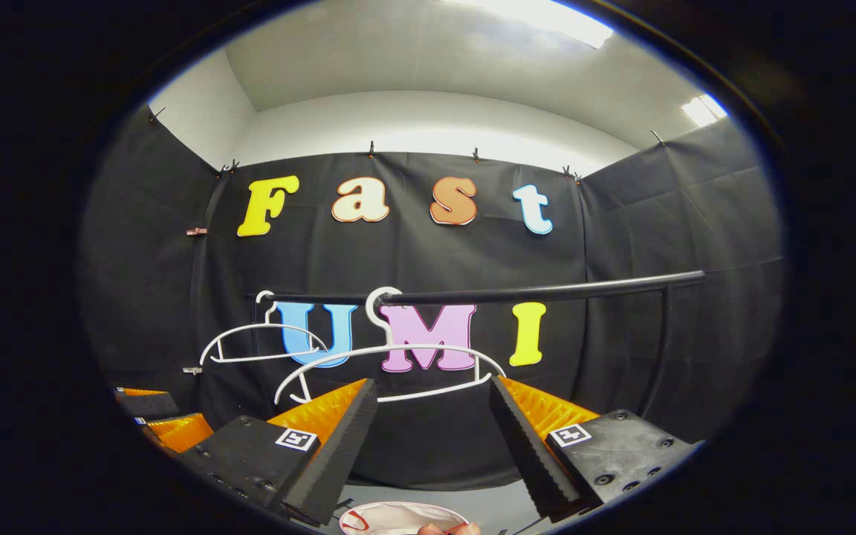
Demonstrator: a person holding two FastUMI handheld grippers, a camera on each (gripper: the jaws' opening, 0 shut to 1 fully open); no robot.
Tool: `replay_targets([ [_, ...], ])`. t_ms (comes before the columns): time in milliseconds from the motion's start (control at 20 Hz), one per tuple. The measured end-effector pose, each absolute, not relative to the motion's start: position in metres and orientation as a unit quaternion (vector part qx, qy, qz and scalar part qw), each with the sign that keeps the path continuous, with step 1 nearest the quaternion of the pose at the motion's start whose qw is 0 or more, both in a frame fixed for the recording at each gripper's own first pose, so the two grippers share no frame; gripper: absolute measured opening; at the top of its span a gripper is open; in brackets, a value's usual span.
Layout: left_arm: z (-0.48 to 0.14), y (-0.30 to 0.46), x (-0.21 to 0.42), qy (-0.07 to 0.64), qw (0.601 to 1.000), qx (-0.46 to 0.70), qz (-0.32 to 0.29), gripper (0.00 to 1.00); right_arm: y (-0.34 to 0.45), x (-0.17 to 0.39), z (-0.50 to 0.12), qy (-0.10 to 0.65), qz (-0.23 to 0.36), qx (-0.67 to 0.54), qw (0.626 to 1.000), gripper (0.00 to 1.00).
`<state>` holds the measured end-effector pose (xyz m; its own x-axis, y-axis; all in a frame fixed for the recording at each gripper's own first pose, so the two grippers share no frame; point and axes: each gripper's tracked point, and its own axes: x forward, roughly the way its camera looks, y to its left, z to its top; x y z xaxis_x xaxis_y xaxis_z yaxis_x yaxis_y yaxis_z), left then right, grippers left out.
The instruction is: Grasp the clothes on the hanger with both hands and then place them into the laundry hamper below.
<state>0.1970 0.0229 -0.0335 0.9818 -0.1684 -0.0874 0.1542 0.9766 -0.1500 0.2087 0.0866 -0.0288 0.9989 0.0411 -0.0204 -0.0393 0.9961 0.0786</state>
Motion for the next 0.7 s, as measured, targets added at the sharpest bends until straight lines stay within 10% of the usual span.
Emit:
replay_targets([
  [700, -0.017, 0.012, 0.189, 0.052, 0.994, -0.05, -0.088, 0.92, 0.094, 0.19, -0.026, 0.023, 0.036, 0.04, 0.998, 0.97],
])
